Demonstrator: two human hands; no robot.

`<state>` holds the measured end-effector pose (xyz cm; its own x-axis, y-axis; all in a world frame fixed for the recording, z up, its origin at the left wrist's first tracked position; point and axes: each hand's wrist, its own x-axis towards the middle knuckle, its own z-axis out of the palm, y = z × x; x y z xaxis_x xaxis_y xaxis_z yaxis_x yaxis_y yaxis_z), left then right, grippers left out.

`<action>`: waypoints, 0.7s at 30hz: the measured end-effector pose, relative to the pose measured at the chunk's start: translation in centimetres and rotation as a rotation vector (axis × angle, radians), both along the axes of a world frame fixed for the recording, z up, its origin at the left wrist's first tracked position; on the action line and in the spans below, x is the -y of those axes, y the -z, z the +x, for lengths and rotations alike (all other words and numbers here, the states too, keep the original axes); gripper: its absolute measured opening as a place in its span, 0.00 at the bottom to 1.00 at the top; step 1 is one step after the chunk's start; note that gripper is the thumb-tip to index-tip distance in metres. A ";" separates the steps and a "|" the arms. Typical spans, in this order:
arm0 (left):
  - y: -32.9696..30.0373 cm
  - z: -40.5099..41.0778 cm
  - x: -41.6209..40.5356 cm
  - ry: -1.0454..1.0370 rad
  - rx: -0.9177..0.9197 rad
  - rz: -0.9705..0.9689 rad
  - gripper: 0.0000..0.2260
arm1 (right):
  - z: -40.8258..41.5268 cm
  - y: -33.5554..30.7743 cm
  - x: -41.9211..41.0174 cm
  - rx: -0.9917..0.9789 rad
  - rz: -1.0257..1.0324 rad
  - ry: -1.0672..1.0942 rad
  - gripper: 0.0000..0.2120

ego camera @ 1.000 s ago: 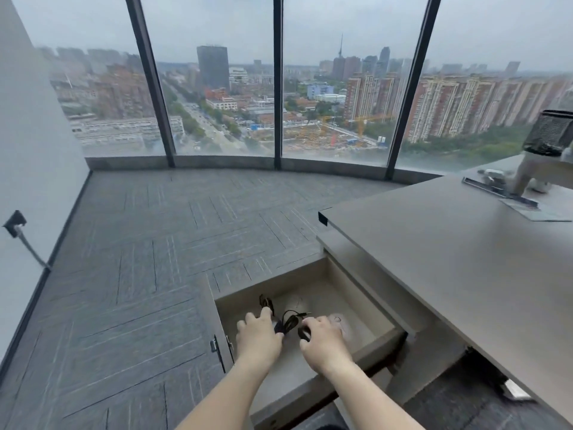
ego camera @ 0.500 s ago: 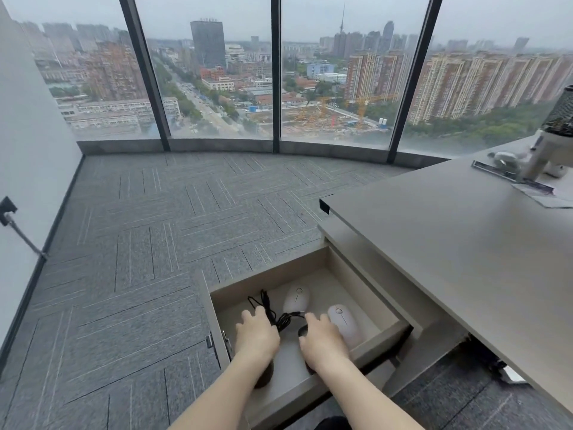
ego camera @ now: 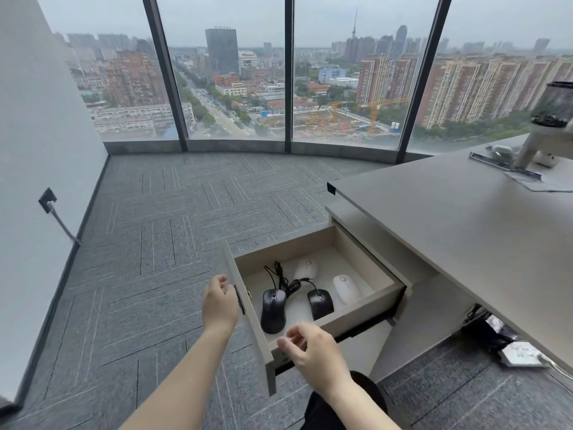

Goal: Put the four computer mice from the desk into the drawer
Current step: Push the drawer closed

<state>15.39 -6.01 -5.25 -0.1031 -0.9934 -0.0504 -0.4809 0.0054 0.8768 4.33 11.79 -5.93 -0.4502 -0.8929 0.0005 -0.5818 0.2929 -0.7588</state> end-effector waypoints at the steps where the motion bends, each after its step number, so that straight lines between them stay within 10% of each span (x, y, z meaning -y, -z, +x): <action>1: 0.5 0.7 -0.4 -0.014 -0.012 0.067 0.17 | 0.9 0.3 -0.3 0.019 0.025 -0.021 0.19; 5: 2.3 2.0 -1.6 0.058 -0.201 0.371 0.20 | 3.8 1.1 -1.1 -0.043 0.143 -0.081 0.34; 9: 3.3 2.0 -2.7 0.128 -0.502 0.629 0.19 | 5.1 2.2 -0.7 -0.131 0.160 -0.015 0.22; 21: 4.8 -4.7 -2.5 0.194 -0.555 0.682 0.20 | -0.2 3.2 -0.9 -0.070 0.147 0.182 0.12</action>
<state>10.71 -3.49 -10.08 -0.4511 -0.7286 -0.5154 -0.0325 -0.5637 0.8254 4.17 12.65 -9.09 -0.6074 -0.7897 -0.0865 -0.5589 0.5022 -0.6599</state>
